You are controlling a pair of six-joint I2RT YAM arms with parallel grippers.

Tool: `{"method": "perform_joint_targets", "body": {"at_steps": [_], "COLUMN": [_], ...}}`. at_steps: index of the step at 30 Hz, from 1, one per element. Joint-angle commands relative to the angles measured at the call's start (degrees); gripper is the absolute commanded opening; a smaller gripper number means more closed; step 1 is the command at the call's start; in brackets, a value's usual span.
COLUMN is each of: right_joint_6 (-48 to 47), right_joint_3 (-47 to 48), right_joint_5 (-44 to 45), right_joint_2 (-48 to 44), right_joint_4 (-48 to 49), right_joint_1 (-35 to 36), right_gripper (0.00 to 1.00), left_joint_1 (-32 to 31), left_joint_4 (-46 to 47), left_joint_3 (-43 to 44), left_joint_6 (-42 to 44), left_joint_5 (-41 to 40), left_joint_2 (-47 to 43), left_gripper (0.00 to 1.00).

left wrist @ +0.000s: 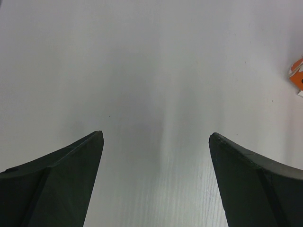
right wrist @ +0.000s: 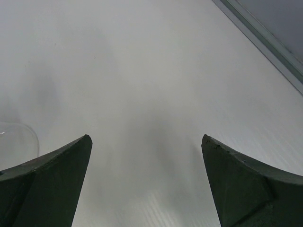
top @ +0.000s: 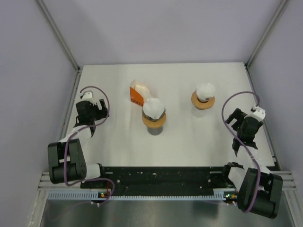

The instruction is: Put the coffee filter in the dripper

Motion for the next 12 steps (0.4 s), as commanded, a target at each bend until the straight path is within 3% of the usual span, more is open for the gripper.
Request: {"method": "perform_joint_targets", "body": {"at_steps": [1,7,12], "right_joint_6": [-0.47,-0.39,-0.03], "right_joint_3": [-0.51,-1.21,-2.44], "right_joint_5": [0.74,-0.04,-2.16], "right_joint_2": [-1.48,-0.87,1.06], "right_joint_4": [6.46,8.74,12.7], "right_joint_1": [-0.17,-0.34,-0.25], "right_gripper": [0.99,0.99,0.99], "left_joint_1": [0.31,0.39,0.31], "left_joint_4": [10.17,10.96,18.86], "left_joint_3": [-2.63,-3.15,-7.37], "left_joint_6": [0.27,0.08,1.15], "left_joint_5": [1.78,-0.61,-2.17], "left_joint_2": [0.31,1.28,-0.92], "left_gripper": [0.99,0.99,0.99]}}
